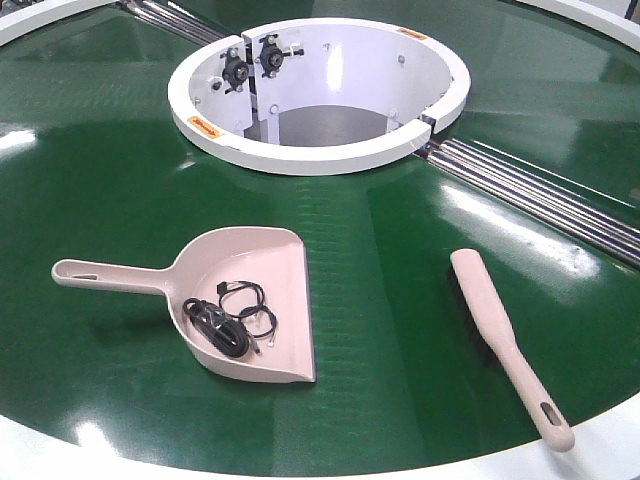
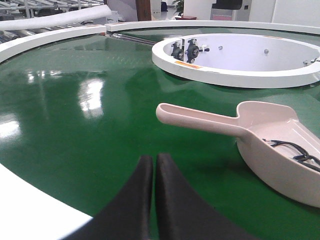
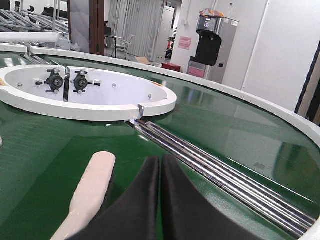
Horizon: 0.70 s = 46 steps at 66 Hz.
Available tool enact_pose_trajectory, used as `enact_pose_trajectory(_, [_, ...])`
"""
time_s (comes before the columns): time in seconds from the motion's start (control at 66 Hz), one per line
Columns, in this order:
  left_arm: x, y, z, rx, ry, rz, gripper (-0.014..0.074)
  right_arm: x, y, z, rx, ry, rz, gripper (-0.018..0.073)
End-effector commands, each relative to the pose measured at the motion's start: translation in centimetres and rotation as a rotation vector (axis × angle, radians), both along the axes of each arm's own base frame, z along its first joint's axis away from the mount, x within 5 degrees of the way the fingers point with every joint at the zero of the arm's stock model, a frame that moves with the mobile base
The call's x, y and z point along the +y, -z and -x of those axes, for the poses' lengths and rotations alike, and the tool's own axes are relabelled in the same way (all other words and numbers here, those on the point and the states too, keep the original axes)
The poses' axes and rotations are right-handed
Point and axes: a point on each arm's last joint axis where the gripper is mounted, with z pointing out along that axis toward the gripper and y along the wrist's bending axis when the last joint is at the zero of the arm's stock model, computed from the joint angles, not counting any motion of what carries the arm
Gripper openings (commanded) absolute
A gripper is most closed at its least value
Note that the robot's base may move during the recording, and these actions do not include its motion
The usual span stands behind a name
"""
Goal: Clean and inspect green conveyor with broom and dustpan
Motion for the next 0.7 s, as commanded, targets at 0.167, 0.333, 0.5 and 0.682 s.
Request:
enact_pose_trajectory(0.167, [-0.01, -0.11, -0.02, -0.067, -0.001, 0.012, -0.0007, -0.08, -0.15, 0.06, -0.067, 0.011, 0.008, -0.0001])
enact_pose_trajectory(0.333, [-0.01, -0.11, -0.02, -0.067, -0.001, 0.012, -0.0007, -0.07, -0.12, 0.06, -0.063, 0.01, 0.008, -0.0001])
enact_pose_trajectory(0.5, [-0.01, -0.11, -0.02, -0.067, -0.001, 0.012, -0.0007, -0.07, -0.12, 0.06, -0.063, 0.01, 0.008, -0.0001])
enact_pose_trajectory(0.682, [-0.01, -0.11, -0.02, -0.067, -0.001, 0.012, -0.0007, -0.07, -0.12, 0.06, -0.063, 0.01, 0.008, -0.0001])
